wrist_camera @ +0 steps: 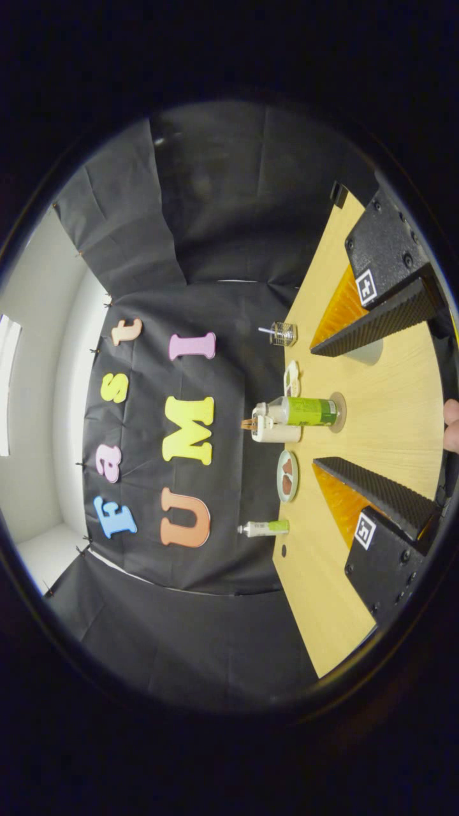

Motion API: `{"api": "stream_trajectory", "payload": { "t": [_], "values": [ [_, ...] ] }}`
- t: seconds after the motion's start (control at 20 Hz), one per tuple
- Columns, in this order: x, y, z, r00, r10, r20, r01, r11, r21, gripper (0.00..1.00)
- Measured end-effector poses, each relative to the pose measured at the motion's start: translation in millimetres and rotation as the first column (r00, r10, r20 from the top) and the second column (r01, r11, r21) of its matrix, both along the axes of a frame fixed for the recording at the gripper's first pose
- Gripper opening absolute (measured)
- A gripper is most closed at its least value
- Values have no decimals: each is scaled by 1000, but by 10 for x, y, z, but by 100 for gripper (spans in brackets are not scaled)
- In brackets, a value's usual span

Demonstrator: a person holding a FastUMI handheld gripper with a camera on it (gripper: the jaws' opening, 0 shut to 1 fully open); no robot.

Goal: Take the bottle from table, then pour the juice into the cup, finally place the bottle on the coaster

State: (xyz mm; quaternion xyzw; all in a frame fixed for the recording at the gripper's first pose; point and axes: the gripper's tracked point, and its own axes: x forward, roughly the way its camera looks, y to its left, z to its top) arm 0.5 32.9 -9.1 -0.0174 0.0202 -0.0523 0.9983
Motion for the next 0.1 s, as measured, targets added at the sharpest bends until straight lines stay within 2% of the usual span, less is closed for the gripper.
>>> {"api": "stream_trajectory", "payload": {
  "t": [0.1],
  "values": [
    [3,6,4,1000,2,0,-2,1000,-1,100]
  ]
}}
